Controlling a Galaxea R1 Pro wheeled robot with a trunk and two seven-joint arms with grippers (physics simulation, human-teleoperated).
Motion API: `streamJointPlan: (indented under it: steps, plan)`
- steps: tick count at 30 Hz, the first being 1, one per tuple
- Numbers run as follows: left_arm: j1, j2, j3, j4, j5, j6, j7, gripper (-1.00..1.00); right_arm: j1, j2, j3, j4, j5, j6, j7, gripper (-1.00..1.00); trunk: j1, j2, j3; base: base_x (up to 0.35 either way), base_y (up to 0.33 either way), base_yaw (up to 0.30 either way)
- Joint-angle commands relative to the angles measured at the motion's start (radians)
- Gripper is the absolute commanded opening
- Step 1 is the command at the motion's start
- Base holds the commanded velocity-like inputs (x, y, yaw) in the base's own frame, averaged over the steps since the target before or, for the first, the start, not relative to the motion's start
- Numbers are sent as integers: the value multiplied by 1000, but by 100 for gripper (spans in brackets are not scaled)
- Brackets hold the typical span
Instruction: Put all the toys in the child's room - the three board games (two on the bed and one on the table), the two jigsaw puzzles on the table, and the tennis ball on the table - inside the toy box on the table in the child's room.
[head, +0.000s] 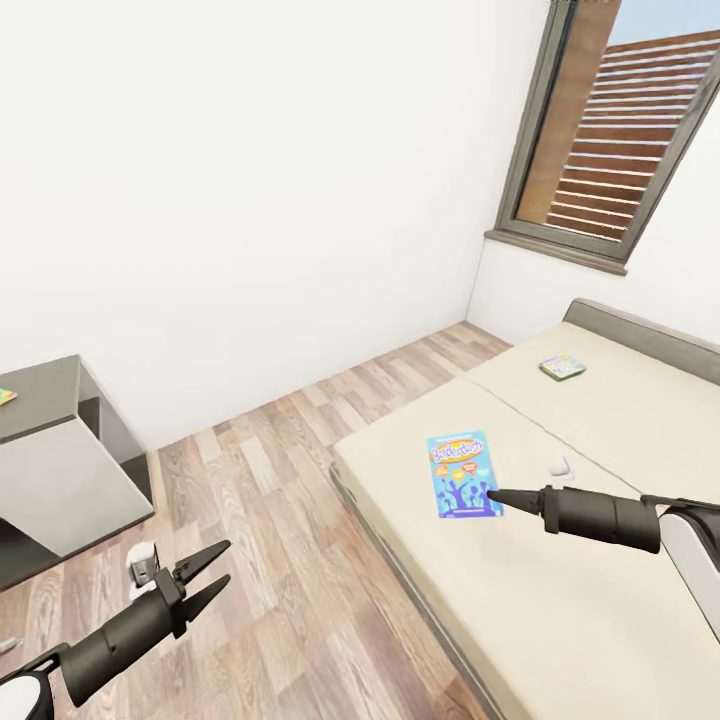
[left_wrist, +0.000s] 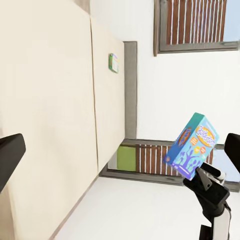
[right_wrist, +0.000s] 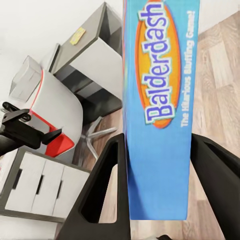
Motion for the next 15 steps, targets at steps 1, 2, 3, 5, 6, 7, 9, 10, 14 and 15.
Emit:
streamJointPlan:
  steps: [1,2,3,5,6,7,9,10,14,15]
  plan:
    - [0,0,1,0,0,4,-2,100,-1,0,-1,0,4,3,6,-100,1,-2,0,0,0,194]
    - [0,0,0,0,0,4,-1,100,-1,0,1,0,4,3,6,-100,1,-2,1,0,0,194]
    - [0,0,0,0,0,4,0,100,-1,0,3,0,4,3,6,-100,1,-2,3,0,0,195]
    - [0,0,0,0,0,4,1,100,-1,0,4,0,4,3,5,-100,1,-2,5,0,0,195]
    - [0,0,-1,0,0,4,2,100,-1,0,6,0,4,3,3,-100,1,-2,7,0,0,196]
    - [0,0,-1,0,0,4,2,100,-1,0,7,0,4,3,0,-100,1,-2,8,0,0,196]
    - [0,0,-1,0,0,4,3,100,-2,0,9,0,4,3,-6,-100,1,-2,11,0,0,196]
    - [0,0,-1,0,0,4,3,100,-2,0,9,0,4,3,-6,-100,1,-2,12,0,0,196]
    - [-1,0,-2,0,0,4,3,100,-2,0,11,0,4,3,-16,-100,1,-2,18,0,0,196]
    - [-1,0,-2,0,0,4,3,100,-2,0,11,0,4,3,-16,-100,1,-2,19,0,0,196]
